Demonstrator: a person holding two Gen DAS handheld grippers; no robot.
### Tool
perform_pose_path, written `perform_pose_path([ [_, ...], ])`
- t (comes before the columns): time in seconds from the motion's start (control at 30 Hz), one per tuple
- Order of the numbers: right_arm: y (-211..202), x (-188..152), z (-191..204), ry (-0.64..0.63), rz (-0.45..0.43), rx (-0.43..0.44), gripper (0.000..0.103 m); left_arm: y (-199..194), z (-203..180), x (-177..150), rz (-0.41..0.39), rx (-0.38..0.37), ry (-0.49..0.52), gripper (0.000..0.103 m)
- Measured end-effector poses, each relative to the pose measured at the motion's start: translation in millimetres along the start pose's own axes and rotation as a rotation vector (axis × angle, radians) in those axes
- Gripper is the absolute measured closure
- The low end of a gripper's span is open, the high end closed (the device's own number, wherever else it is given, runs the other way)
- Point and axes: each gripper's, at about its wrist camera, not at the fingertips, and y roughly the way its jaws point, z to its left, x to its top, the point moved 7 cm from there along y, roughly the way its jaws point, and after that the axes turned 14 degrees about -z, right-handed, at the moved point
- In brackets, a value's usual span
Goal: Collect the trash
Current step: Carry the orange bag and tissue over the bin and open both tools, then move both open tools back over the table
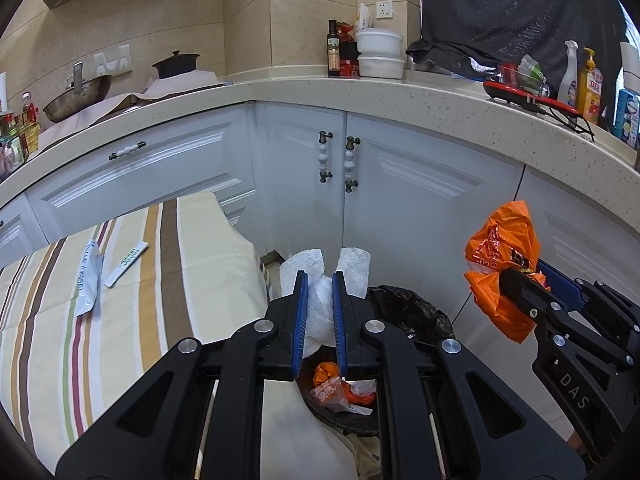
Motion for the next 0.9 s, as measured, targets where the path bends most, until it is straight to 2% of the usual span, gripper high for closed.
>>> perform_pose_path([
  [0.33, 22.5, -10.9, -13.9, 0.010, 0.025, -0.012, 0.077, 31.7, -10.9, -5.5, 0.028, 0.002, 0.001, 0.091],
  [0.43, 29.9, -14.0, -17.1, 0.017, 0.025, -0.019, 0.075, 38.4, -11.0, -7.9, 0.030, 0.010, 0.003, 0.087],
  [0.47, 31.1, -15.1, -17.8, 0.019, 0.026, -0.020, 0.070, 39.1, -10.6, -8.4, 0.027, 0.016, 0.005, 0.079],
  [0.5, 33.1, -16.1, -18.2, 0.022, 0.028, -0.022, 0.059, 40.1, -9.4, -9.0, 0.023, 0.027, 0.007, 0.064],
  [0.57, 34.5, -16.4, -19.1, 0.024, 0.021, -0.033, 0.047, 40.8, -6.4, -9.5, 0.014, 0.035, -0.002, 0.053],
  [0.73, 36.6, -16.6, -18.6, 0.024, 0.021, -0.039, 0.045, 44.4, -2.6, -10.4, 0.029, 0.043, -0.007, 0.050],
  [0.8, 36.7, -16.3, -18.0, 0.021, 0.021, -0.040, 0.044, 43.4, -0.3, -9.7, 0.027, 0.046, -0.013, 0.043],
  [0.9, 35.6, -16.8, -17.0, 0.019, 0.023, -0.043, 0.043, 40.0, 3.9, -7.3, 0.019, 0.051, -0.021, 0.039],
])
